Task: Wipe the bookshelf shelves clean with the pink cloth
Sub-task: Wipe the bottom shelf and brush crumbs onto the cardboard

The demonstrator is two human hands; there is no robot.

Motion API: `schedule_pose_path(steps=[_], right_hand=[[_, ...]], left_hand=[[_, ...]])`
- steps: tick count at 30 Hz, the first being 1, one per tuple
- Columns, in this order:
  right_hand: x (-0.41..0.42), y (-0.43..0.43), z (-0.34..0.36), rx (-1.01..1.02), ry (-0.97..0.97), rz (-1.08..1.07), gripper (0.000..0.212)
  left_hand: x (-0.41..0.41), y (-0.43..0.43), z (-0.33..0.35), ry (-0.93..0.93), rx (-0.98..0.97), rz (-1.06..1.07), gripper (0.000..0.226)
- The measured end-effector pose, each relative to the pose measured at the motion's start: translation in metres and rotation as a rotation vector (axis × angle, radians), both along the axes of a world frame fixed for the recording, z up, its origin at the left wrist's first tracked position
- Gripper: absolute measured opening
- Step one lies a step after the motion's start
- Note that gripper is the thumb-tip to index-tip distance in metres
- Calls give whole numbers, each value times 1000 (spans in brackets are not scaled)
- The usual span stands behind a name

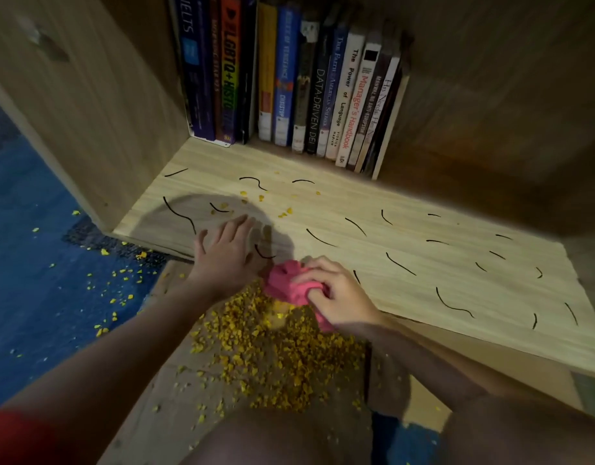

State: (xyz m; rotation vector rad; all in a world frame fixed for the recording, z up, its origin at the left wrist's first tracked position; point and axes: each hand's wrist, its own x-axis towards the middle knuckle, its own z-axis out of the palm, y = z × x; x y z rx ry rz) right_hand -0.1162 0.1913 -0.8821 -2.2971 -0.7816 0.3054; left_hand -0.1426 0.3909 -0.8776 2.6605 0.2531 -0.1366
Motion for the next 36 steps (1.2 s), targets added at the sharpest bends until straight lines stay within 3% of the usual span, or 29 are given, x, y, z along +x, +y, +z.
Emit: schedule_pose_path(steps=[6, 12, 16, 18, 23, 27, 29, 31, 34, 36], right_hand=[[-17, -10, 25, -37, 96, -52, 28], [-30, -13, 27, -11, -46, -230, 35], [-38, -13, 25, -144, 69, -161, 34], [-40, -14, 24, -104, 65, -195, 33], [-39, -10, 31, -21, -64, -266, 35], [-41, -2, 26, -59, -62, -198, 35], [-41, 1, 23, -32, -69, -204, 36], [-39, 2, 23, -13, -59, -223, 37], [-34, 3, 23, 2, -65, -226, 36], [-32, 3, 21, 22, -67, -226, 36]], left_hand=[[-13, 0, 5, 88, 64, -87, 59], [-30, -5, 1, 79, 68, -63, 61], [-56, -16, -10, -11, 108, -19, 54], [-70, -21, -18, 5, 132, 11, 47], [-92, -26, -38, 374, 173, -6, 55], [-100, -14, -45, 647, 290, -93, 105], [-112, -5, -59, 728, 360, -83, 112], [-126, 0, -78, 707, 412, -53, 102], [-135, 4, -94, 518, 501, -59, 87], [-131, 5, -91, 441, 528, -86, 94]])
